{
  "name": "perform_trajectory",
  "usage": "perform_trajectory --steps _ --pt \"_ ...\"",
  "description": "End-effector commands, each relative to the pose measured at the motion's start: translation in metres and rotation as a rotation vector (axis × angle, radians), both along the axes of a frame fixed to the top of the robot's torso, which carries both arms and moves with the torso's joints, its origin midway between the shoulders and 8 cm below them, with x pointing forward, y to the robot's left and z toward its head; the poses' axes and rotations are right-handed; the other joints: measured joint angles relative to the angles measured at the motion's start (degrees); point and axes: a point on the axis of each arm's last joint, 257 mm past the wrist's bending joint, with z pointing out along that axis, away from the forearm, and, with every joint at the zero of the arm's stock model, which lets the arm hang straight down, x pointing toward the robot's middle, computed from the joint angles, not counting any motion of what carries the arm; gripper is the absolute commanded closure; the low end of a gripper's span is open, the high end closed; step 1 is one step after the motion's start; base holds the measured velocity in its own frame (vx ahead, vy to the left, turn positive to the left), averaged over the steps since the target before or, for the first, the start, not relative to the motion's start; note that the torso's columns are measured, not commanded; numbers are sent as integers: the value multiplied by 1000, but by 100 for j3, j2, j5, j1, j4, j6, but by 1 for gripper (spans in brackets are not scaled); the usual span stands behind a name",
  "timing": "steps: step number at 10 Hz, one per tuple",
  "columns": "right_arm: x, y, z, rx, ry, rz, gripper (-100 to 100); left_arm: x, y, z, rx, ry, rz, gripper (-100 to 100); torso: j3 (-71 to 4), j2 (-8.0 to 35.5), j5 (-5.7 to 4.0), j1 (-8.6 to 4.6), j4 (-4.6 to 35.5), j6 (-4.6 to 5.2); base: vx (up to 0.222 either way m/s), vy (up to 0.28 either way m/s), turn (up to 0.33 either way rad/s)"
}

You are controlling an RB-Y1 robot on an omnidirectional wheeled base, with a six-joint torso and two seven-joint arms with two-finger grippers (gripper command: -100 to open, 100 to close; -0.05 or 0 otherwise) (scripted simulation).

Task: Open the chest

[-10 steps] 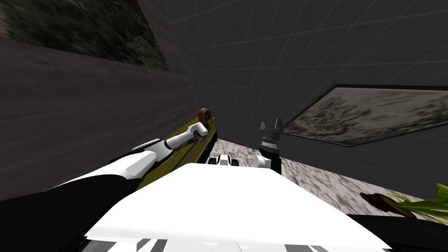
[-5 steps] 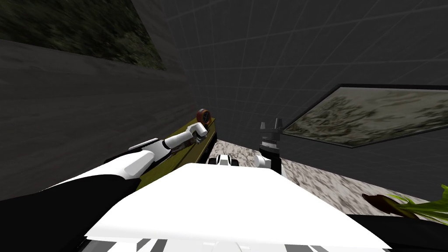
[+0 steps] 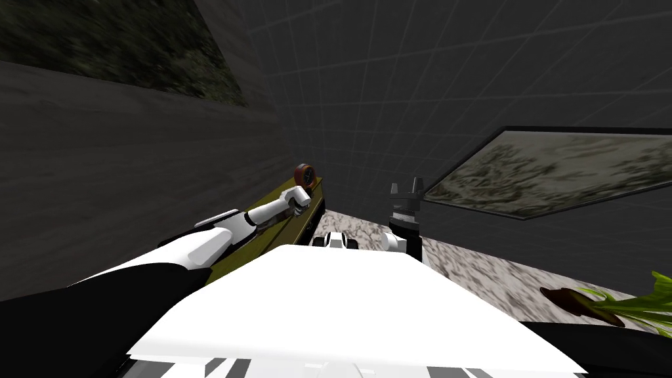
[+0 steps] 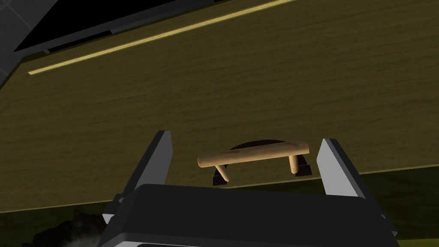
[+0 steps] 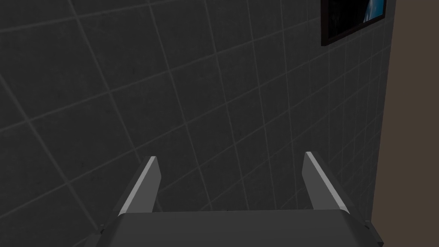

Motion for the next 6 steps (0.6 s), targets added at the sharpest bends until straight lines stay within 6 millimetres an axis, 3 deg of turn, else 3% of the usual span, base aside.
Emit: perform_trajectory --steps 1,3,6 --pt "0 0 0 0 0 0 0 0 -6 16 0 3 -8 100 -1 -2 -7 -11 12 13 -12 -7 74" --pt "0 0 0 0 0 0 0 -2 1 10 4 11 14 100 -1 -3 -12 -25 11 16 -37 -49 -62" --pt "0 0 0 0 0 0 0 3 11 8 5 2 44 100 8 15 -14 -33 9 6 -70 -158 -138"
